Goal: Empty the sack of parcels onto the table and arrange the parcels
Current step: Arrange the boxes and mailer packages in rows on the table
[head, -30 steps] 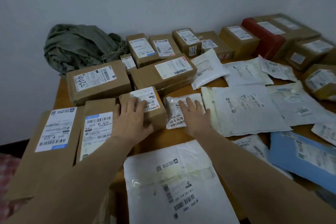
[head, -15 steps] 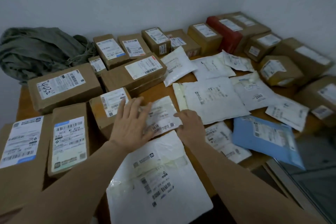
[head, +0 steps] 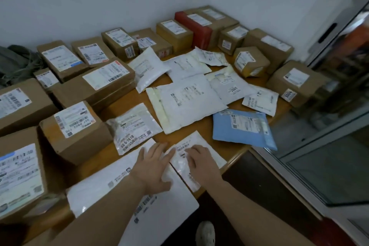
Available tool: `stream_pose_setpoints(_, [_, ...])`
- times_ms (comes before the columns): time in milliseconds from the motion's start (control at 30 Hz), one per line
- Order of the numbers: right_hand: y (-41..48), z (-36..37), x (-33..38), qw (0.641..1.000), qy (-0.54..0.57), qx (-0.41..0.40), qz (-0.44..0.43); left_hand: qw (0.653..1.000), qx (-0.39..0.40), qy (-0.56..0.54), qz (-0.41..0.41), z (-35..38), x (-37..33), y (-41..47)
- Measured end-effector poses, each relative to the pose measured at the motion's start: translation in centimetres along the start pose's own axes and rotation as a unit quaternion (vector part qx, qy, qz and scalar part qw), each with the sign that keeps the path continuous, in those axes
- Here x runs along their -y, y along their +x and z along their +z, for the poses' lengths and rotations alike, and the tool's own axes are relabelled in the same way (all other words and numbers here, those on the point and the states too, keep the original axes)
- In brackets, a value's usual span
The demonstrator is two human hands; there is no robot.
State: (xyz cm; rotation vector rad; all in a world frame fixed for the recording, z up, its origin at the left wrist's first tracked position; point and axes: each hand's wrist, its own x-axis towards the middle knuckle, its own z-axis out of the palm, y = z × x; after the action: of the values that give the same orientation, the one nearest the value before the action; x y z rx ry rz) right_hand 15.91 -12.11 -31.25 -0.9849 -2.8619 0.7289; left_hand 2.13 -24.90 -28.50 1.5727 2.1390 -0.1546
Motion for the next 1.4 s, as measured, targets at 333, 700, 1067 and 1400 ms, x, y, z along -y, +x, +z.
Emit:
stream_pose_setpoints(333, [4.5,-7.1,-11.2,0.961,-0.169,0.012,0.217,0.998,0.021,0.009,0.064,0.2,-6.0,5.7])
stream_pose_setpoints(700, [2.5,-10.1,-17.6,0.991,-0.058,0.099,-0.064,0.997,-0.071,-0.025,0.019,-5.0,-7.2,10.0])
stream_pose_setpoints(1067, [14.0,-12.0,-16.3,0.992,-0.01,-0.071,-0.1,0.984,-0.032,-0.038,-0.169,-9.0,-4.0,20.9])
stream_pose_setpoints(1400, [24.1,-12.4,-20.4,0.984,-0.098,0.138,0.053,0.967,-0.079,-0.042,-0.238,-8.0,-3.6,19.9])
